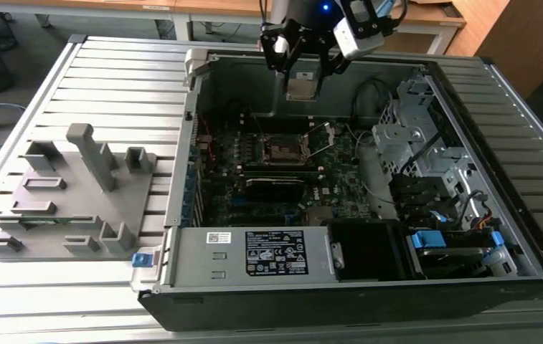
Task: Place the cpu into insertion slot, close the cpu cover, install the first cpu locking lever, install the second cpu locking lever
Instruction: 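Place the cpu into insertion slot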
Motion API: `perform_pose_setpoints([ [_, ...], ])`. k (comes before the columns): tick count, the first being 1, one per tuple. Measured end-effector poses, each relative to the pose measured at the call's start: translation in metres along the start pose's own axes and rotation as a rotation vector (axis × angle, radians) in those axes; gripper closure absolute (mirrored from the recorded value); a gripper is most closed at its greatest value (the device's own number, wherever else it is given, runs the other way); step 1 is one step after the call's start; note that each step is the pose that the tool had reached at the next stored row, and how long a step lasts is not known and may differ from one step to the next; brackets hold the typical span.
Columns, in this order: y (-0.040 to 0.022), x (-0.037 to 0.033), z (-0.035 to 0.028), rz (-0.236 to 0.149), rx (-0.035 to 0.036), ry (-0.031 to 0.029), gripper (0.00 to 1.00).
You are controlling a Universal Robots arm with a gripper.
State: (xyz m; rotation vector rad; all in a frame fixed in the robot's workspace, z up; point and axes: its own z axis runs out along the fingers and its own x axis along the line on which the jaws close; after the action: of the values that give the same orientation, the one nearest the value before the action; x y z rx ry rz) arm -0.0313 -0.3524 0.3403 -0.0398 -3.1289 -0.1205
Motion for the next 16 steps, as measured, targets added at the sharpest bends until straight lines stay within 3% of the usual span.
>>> perform_pose_setpoints([
  [16,-0.0003,0.0,0.0039,0.0,-0.0001,-0.0006,0.46],
])
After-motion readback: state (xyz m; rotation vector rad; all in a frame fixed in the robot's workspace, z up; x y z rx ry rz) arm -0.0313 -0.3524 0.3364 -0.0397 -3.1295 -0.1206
